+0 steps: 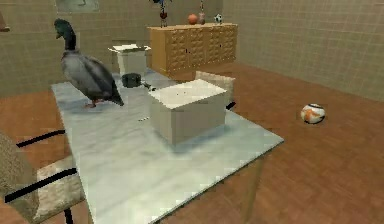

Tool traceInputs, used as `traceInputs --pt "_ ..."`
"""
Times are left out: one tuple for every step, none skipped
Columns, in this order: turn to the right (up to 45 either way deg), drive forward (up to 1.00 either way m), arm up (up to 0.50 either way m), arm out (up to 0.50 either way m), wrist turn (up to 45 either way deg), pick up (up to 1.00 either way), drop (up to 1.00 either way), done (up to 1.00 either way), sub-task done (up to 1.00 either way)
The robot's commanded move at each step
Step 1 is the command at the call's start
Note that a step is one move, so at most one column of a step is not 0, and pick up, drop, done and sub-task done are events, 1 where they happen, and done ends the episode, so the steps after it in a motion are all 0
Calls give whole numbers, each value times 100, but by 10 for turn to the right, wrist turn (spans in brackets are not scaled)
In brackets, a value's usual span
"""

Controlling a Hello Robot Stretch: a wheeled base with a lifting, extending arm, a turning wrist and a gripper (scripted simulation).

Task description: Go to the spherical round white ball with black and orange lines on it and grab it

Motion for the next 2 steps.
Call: traceInputs --pt "450 0 0 0 0 0 0 0 0" --pt "450 0 0 0 0 0 0 0 0"
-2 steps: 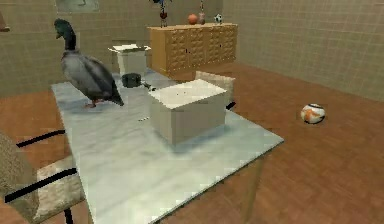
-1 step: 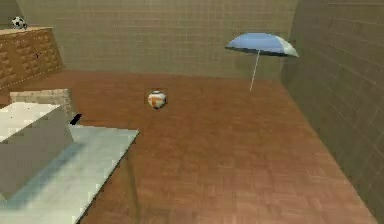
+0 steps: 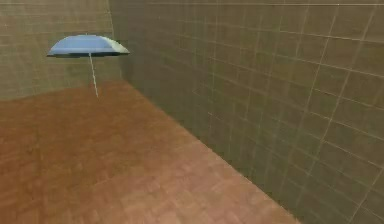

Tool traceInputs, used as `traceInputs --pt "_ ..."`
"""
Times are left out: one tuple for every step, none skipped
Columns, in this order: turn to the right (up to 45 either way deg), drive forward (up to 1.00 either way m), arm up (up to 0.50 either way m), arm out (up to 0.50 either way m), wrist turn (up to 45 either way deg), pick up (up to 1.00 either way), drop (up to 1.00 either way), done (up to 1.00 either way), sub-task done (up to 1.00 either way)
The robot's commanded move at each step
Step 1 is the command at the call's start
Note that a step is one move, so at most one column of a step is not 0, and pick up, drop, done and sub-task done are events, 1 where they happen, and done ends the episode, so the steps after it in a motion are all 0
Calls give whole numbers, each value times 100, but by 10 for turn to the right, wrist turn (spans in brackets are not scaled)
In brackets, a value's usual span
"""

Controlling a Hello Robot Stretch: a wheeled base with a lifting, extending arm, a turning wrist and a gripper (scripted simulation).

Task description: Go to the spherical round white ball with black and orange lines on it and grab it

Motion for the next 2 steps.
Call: traceInputs --pt "450 0 0 0 0 0 0 0 0" --pt "60 0 0 0 0 0 0 0 0"
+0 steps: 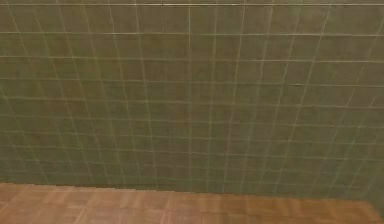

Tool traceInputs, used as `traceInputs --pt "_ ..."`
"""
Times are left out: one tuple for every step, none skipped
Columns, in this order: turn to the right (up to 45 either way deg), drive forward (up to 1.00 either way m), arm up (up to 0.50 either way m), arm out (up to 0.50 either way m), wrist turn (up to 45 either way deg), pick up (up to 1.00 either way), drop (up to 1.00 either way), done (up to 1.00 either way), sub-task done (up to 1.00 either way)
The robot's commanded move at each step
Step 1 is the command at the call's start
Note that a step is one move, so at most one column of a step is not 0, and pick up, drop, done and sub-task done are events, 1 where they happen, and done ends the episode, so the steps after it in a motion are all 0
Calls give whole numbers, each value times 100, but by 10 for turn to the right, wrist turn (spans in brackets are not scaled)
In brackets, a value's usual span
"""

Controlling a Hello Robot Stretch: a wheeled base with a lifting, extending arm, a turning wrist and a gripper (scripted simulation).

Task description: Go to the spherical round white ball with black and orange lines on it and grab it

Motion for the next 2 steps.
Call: traceInputs --pt "30 0 0 0 0 0 0 0 0" --pt "0 5 0 0 0 0 0 0 0"
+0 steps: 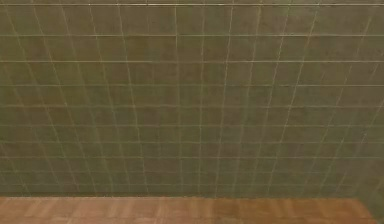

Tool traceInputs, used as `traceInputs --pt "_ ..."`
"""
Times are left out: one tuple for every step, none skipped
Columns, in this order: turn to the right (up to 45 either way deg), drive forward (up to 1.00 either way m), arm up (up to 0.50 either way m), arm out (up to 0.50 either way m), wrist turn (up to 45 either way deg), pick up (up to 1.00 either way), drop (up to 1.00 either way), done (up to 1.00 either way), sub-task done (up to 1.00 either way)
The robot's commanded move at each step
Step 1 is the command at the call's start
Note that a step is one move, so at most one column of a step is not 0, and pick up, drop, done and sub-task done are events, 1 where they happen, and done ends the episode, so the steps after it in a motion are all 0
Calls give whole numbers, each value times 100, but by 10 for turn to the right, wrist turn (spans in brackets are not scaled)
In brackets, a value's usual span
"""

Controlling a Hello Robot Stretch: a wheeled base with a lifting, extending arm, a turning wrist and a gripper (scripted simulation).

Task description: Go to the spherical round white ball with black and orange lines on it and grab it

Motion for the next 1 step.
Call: traceInputs --pt "-450 0 0 0 0 0 0 0 0"
